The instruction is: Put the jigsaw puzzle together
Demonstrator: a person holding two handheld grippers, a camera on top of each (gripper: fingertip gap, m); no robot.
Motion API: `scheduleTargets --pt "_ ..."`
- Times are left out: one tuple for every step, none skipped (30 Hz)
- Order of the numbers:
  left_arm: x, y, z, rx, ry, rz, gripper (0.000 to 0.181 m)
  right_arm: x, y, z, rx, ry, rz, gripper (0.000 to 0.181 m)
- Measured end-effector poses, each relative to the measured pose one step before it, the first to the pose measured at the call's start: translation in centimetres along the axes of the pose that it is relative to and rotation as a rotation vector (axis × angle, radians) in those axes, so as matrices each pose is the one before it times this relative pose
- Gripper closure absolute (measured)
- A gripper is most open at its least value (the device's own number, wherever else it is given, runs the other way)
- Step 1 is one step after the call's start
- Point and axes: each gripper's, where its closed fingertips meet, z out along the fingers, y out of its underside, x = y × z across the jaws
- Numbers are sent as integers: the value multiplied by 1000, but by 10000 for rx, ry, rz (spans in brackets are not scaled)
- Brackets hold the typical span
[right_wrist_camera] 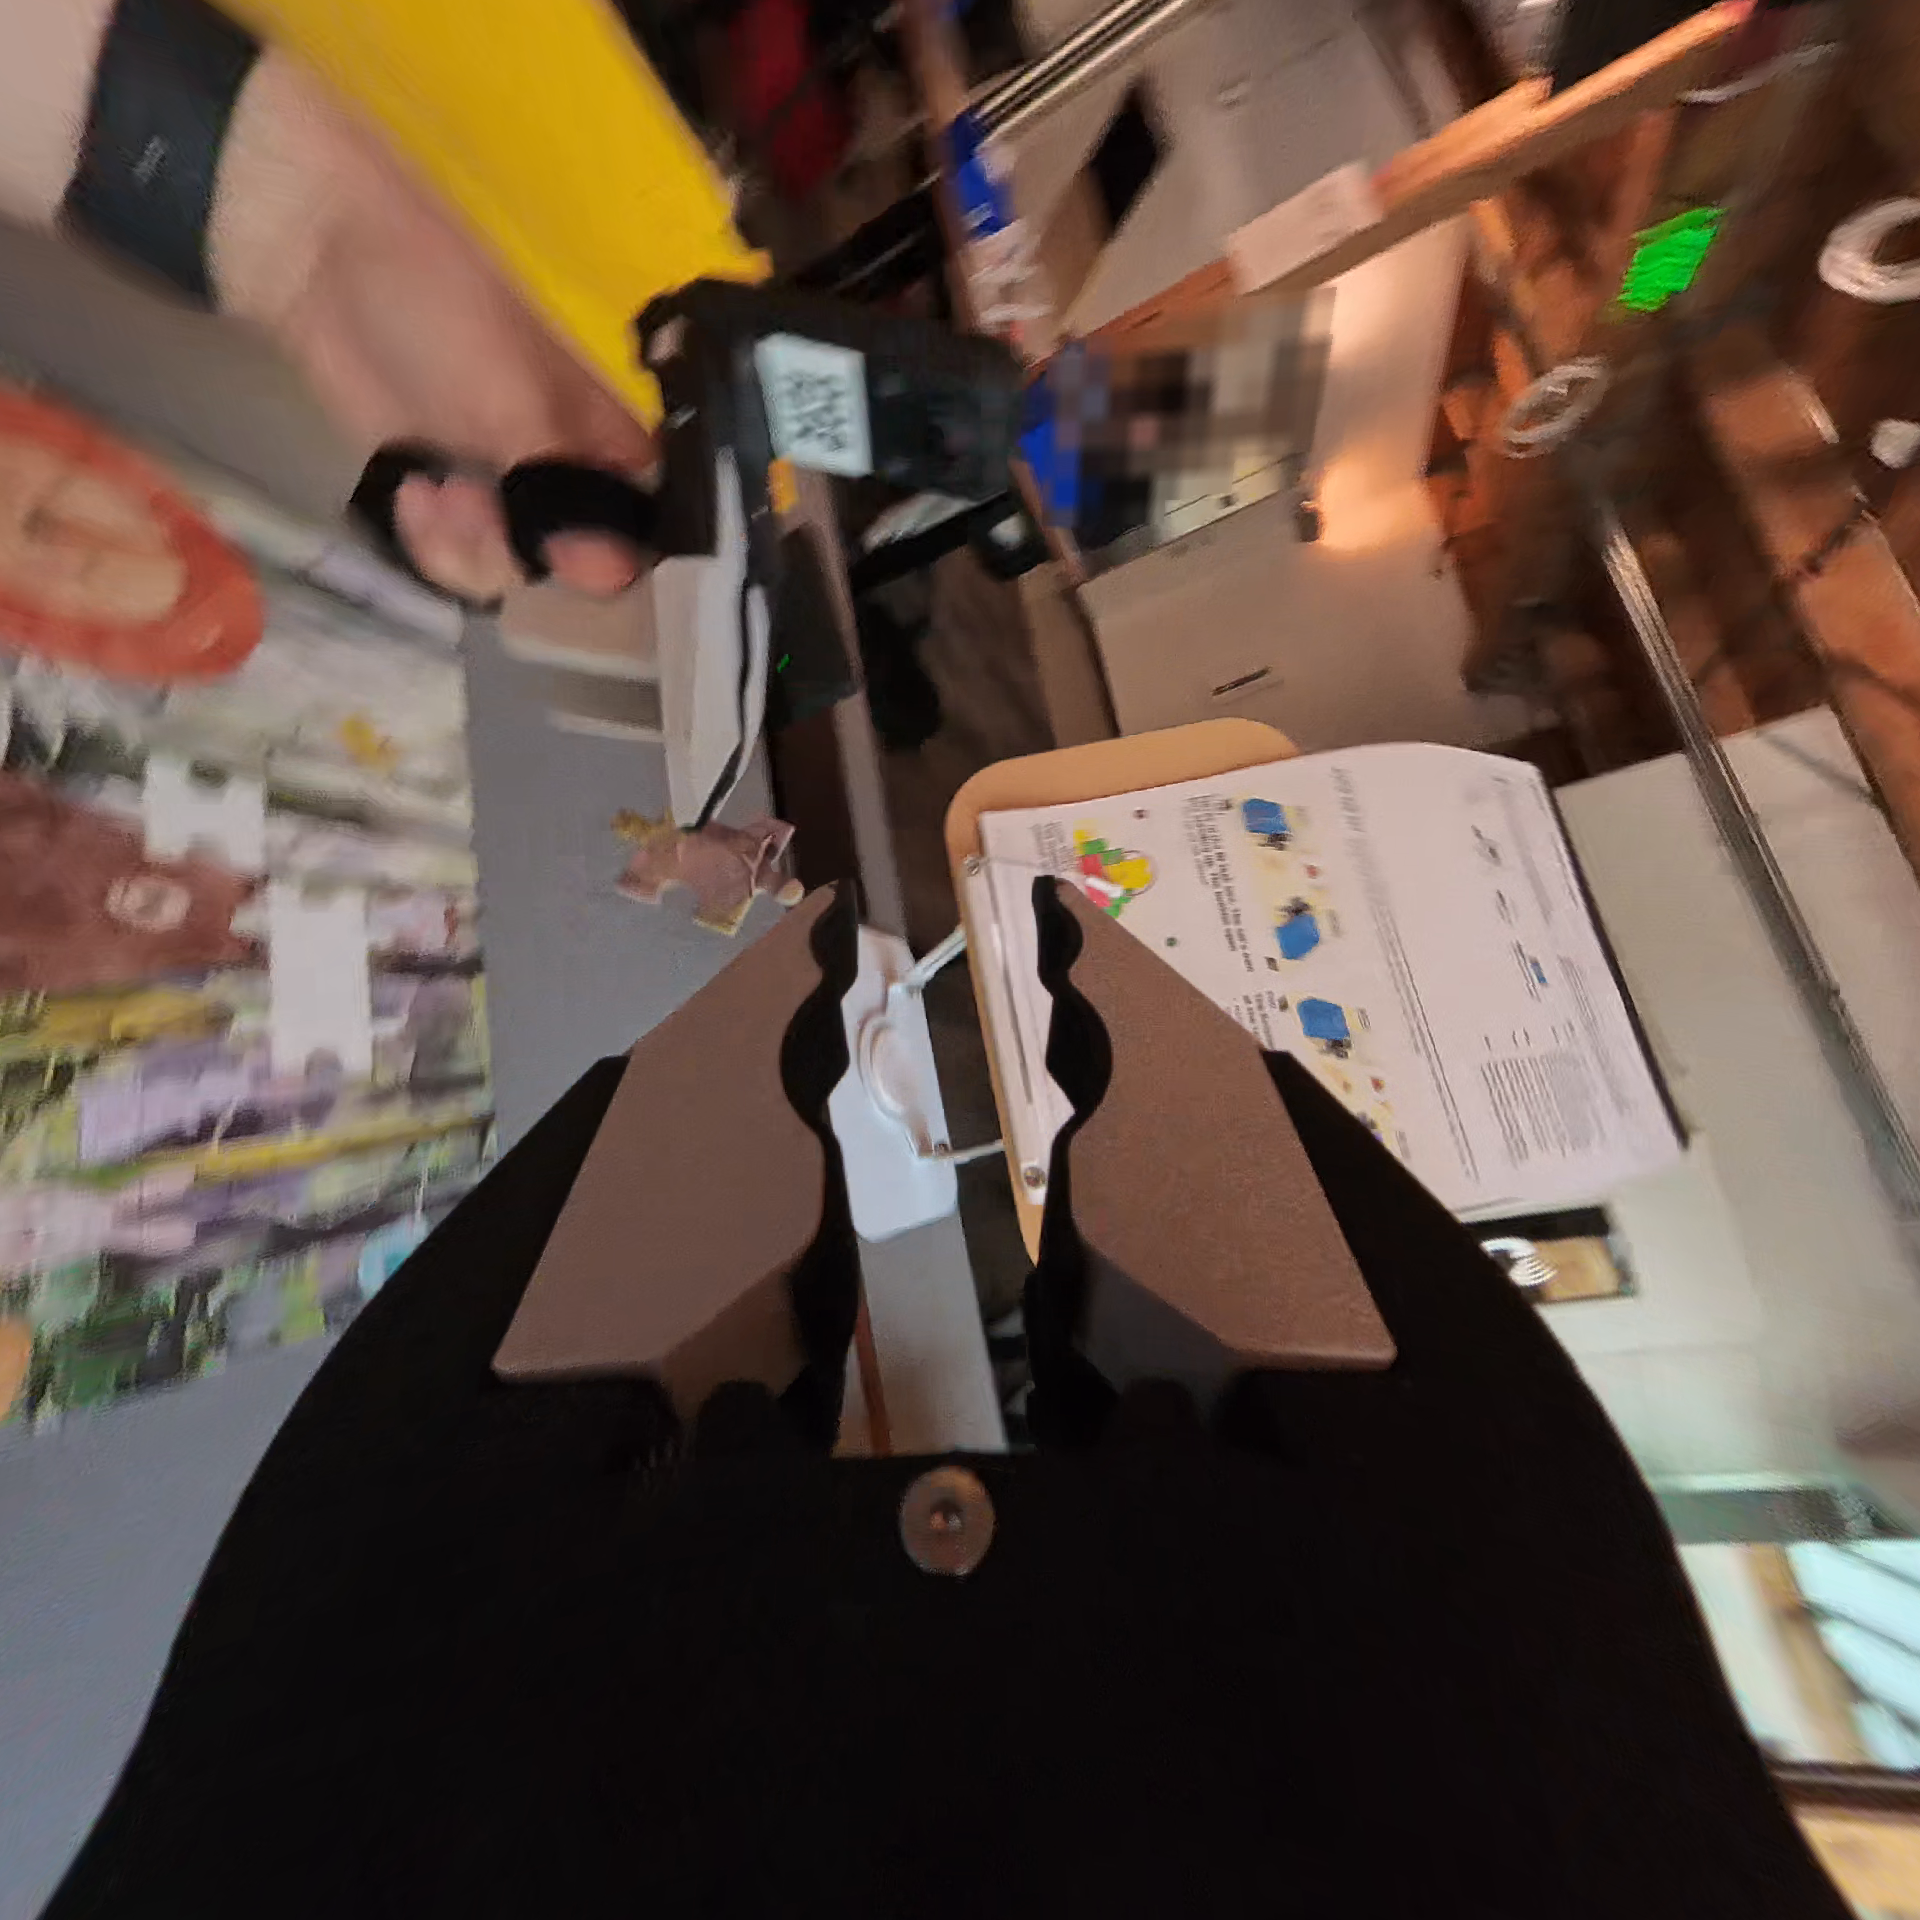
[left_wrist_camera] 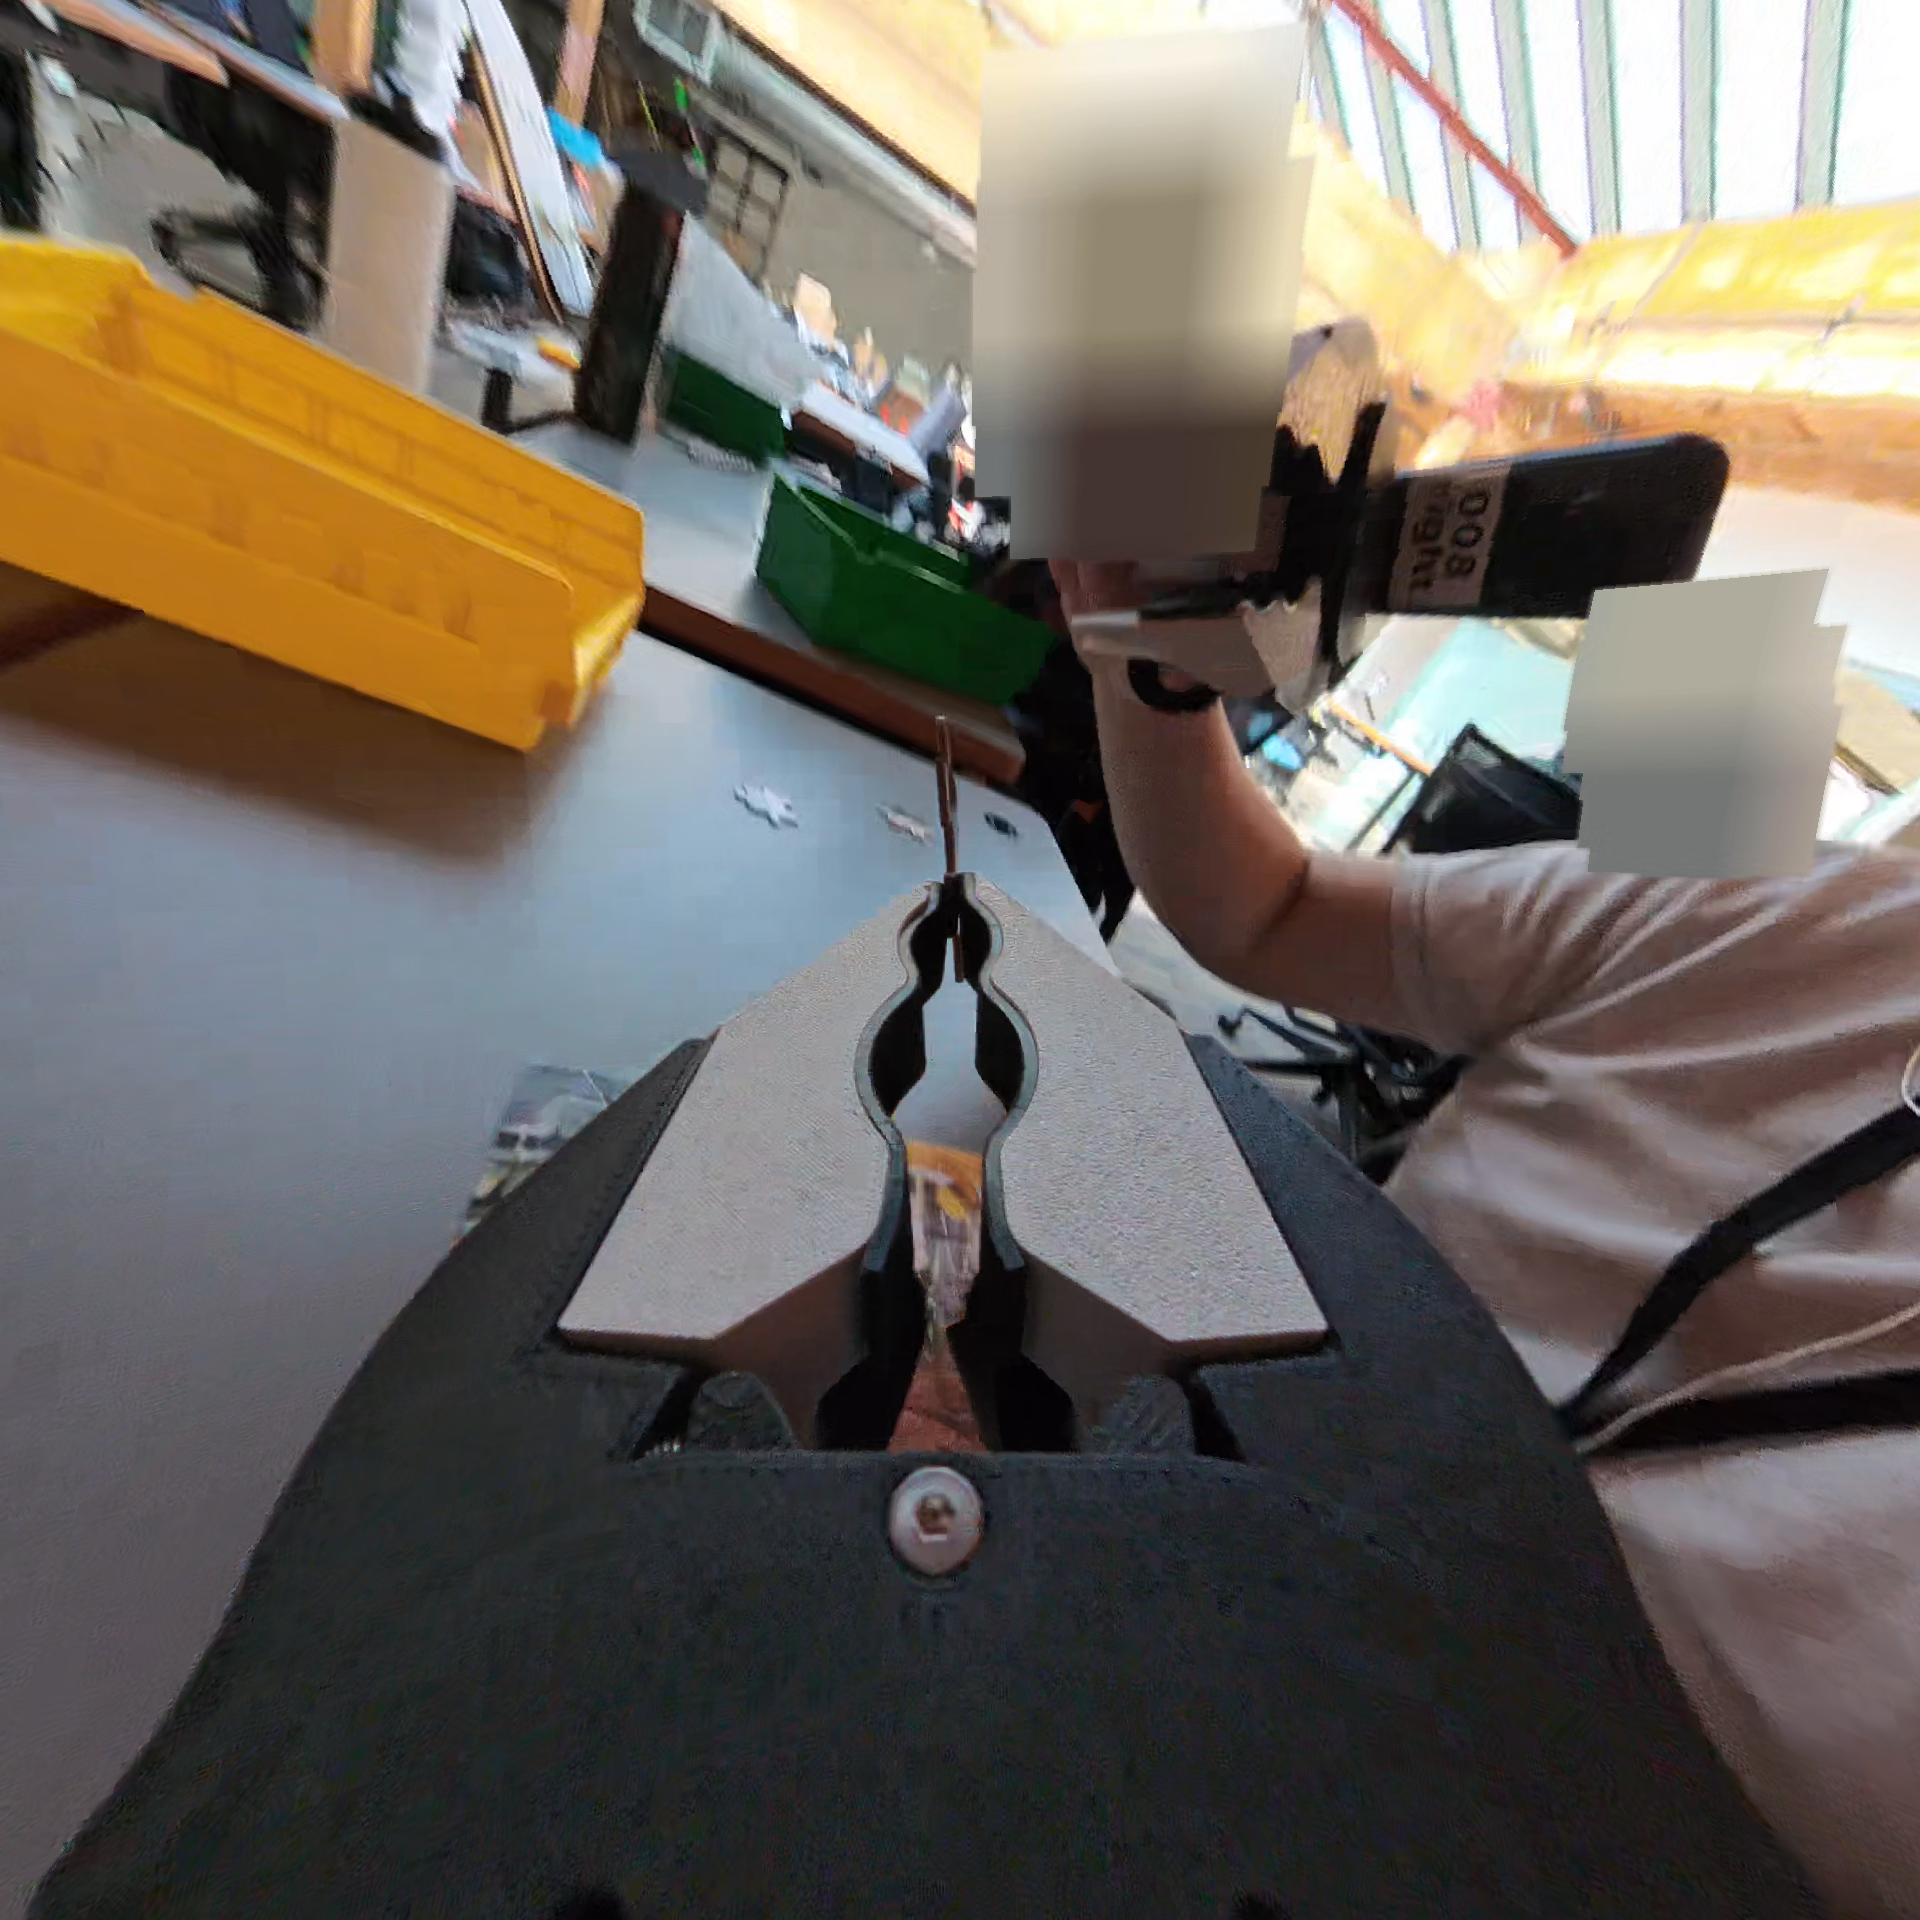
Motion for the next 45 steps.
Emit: scheduleTargets --pt "-191 -1169 -463 743 -173 78 181 1186 -194 -281 460 436 1027 148" --pt "-51 -1015 -372 645 -104 151 181 778 -110 -31 388 190 1213 149" --pt "-1 -848 -289 546 -99 190 181 367 113 170 243 -94 1457 150" --pt "-29 -679 -247 433 -124 188 181 121 145 274 233 -290 1623 149" --pt "0 -518 -204 319 -92 177 181 -92 70 323 320 -462 1652 149" --pt "56 -399 -162 237 -45 140 181 43 238 381 237 -408 1625 149" --pt "56 -260 -123 149 -18 85 181 209 399 407 147 -327 1479 149" --pt "14 -167 -84 94 -12 39 181 110 412 457 139 -409 1249 148" --pt "35 -99 -45 64 16 -5 181 213 483 458 74 -353 1020 146" --pt "4 13 -11 -2 19 -37 181 189 475 477 58 -385 739 146" --pt "-63 126 30 -63 -15 -33 181 99 472 454 34 -464 601 147" --pt "-83 223 61 -121 -35 -14 181 358 498 411 -35 -303 567 150" --pt "-90 249 82 -138 -43 5 181 603 424 358 -30 -98 484 152" --pt "-35 177 80 -97 -29 15 181 408 256 297 34 -132 311 156" --pt "-12 90 66 -50 -17 9 181 -54 160 237 59 -328 164 165" --pt "-23 24 30 -20 -29 4 181 -82 137 179 38 -270 126 175" --pt "-9 51 19 -33 -18 1 181 58 177 144 -31 -114 72 178" --pt "-8 103 30 -75 -12 -3 181 97 107 104 -8 -30 -19 178" --pt "-82 123 27 -92 -52 7 181 120 114 64 -34 12 -54 178" --pt "-118 87 8 -61 -75 27 181 51 226 48 -142 -15 -15 178" --pt "-86 11 10 2 -50 29 181 -88 184 45 -134 -90 19 177" --pt "-6 -30 -6 23 1 -4 181 52 149 22 -100 21 24 178" --pt "11 9 14 -15 30 -44 181 151 89 1 -56 96 -21 180" --pt "-11 84 26 -53 9 -41 181 -14 22 -21 1 -3 -26 181" --pt "23 119 48 -66 22 -30 181 -45 -16 -22 23 -28 -12 181" --pt "18 145 29 -77 16 -25 181 -16 27 -18 14 -25 32 181" --pt "-153 86 -25 -56 -89 -13 177 -10 127 -11 -77 -62 142 181" --pt "-287 -56 -125 -10 -196 -3 162 285 211 -78 -178 68 250 181" --pt "-312 -203 -271 39 -233 33 151 631 242 -188 -230 210 342 181" --pt "-317 -330 -435 75 -268 93 149 1013 392 -247 -331 307 556 181" --pt "-403 -311 -549 41 -328 148 149 1226 838 -149 -580 268 793 181" --pt "-410 -135 -558 -78 -327 185 153 1224 1157 45 -710 110 824 181" --pt "-297 155 -499 -233 -225 159 156 1391 1272 200 -644 161 813 181" --pt "-193 401 -378 -366 -110 54 157 1547 1487 346 -646 274 810 181" --pt "-214 551 -253 -414 -78 -56 156 1354 1666 479 -744 184 743 181" --pt "-265 567 -148 -375 -78 -107 156 973 1388 520 -591 13 624 181" --pt "-243 511 -43 -295 -57 -97 156 787 960 515 -316 -51 582 181" --pt "-238 352 62 -171 -52 -63 156 728 671 488 -166 -28 483 181" --pt "-189 248 138 -82 -34 -48 156 671 547 423 -132 21 353 181" --pt "-95 315 222 -122 20 -59 156 599 490 352 -161 64 213 181" --pt "-41 490 310 -238 38 -72 156 611 419 311 -144 147 105 181" --pt "-122 678 378 -360 -14 -60 156 620 327 279 -104 199 23 181" --pt "-210 836 429 -464 -84 -16 155 467 182 257 -4 150 29 181" --pt "-208 909 470 -508 -97 25 155 319 185 259 -22 69 76 181" --pt "-120 761 473 -451 -55 42 157 151 236 272 -67 -6 67 181"
